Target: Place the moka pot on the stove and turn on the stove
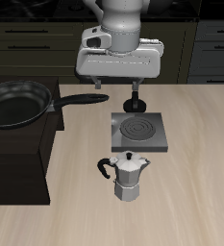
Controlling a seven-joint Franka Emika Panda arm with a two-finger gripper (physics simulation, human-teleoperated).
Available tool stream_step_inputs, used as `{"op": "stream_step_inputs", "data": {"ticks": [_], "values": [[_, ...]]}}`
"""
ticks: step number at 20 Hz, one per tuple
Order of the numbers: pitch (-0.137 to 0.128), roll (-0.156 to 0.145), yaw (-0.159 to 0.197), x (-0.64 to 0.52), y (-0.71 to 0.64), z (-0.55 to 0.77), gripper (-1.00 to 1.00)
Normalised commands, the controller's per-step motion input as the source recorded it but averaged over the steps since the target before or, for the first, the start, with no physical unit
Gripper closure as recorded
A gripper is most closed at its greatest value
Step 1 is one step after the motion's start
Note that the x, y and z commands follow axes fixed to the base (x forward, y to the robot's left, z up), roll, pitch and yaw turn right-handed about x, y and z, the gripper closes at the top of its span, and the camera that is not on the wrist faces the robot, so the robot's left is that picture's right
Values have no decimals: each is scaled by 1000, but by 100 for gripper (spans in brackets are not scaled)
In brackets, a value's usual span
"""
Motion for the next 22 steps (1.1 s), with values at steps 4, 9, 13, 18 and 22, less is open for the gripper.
{"op": "stream_step_inputs", "data": {"ticks": [4, 9, 13, 18, 22], "values": [[-26, -8, 11, 217, 128, 82, -100], [-2, 16, 6, 122, 263, 11, -100], [-14, 38, 2, 24, 243, 8, -100], [9, 29, -11, 20, 222, -132, -100], [20, 13, 23, 51, 55, -263, -100]]}}
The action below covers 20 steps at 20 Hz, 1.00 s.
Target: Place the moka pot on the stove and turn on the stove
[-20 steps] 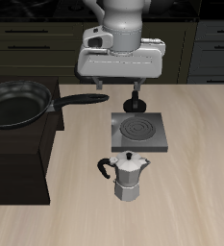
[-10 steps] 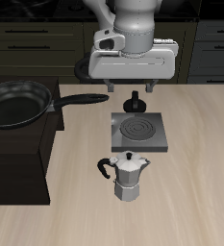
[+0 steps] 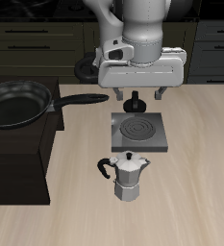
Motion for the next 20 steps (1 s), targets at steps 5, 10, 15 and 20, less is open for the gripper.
{"op": "stream_step_inputs", "data": {"ticks": [5, 10, 15, 20], "values": [[14, -23, -15, 80, -83, -141, -100], [13, -11, -4, 76, -50, -196, -100], [-3, 16, 0, 5, -9, -122, -100], [5, -3, 30, 31, 13, -208, -100]]}}
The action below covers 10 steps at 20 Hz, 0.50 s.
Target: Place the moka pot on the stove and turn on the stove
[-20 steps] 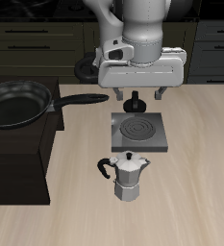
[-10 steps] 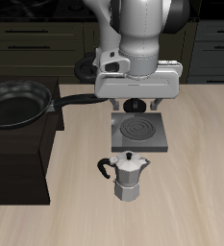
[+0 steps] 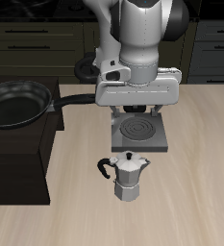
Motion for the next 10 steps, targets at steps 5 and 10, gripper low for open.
{"op": "stream_step_inputs", "data": {"ticks": [5, 10], "values": [[33, 5, -3, 61, 25, -253, -100], [5, -11, -4, 64, -20, -203, -100]]}}
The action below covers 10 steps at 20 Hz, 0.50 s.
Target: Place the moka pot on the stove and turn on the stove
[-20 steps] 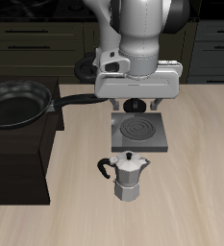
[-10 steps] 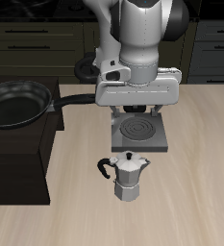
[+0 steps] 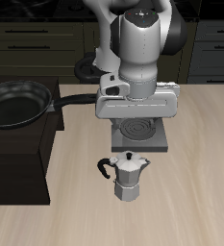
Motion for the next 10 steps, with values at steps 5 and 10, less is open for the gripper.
{"op": "stream_step_inputs", "data": {"ticks": [5, 10], "values": [[22, -12, 5, 64, -59, -234, -100], [18, -6, 4, 40, -44, -181, -100]]}}
